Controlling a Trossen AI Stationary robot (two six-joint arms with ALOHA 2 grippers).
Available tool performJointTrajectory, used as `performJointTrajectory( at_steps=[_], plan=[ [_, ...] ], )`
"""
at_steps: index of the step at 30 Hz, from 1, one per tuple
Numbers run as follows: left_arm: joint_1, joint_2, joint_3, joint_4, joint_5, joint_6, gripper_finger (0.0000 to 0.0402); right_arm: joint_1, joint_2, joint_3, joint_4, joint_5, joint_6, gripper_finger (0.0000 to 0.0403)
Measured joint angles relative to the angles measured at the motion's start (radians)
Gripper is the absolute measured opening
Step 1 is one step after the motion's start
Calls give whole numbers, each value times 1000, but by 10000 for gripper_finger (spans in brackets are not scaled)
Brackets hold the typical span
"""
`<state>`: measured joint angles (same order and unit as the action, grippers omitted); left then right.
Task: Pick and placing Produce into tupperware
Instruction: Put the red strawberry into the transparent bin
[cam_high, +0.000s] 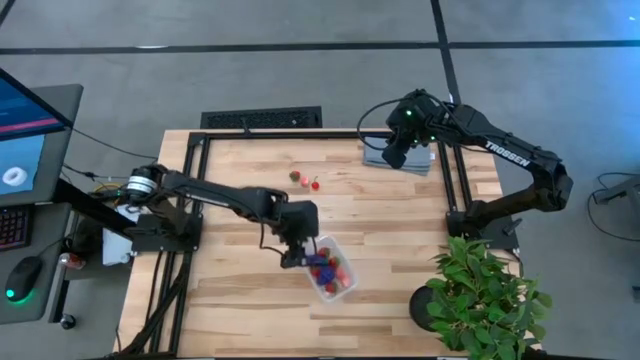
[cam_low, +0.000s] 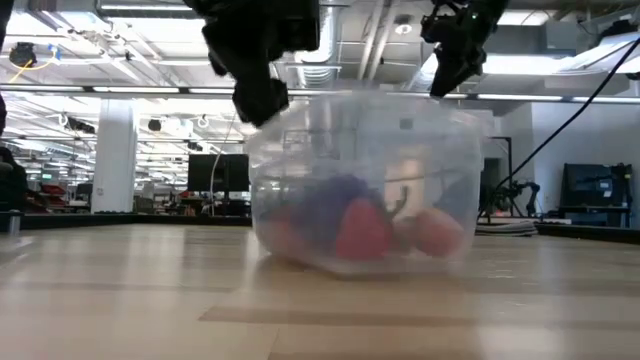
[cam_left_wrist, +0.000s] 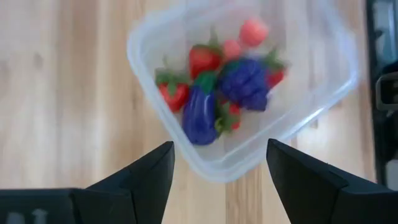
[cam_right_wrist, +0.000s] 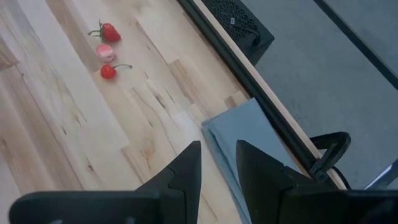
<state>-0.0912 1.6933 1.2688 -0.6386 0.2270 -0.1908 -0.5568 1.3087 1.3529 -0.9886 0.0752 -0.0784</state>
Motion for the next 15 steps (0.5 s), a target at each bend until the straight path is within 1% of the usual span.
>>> performJointTrajectory(
  at_steps=[7,15],
  plan=[
    [27,-69,0,50,0,27,245,0,0,0,2,0,0,123],
    [13,-64,0,172,3,73,245,-2,0,0,27,0,0,123]
  ],
)
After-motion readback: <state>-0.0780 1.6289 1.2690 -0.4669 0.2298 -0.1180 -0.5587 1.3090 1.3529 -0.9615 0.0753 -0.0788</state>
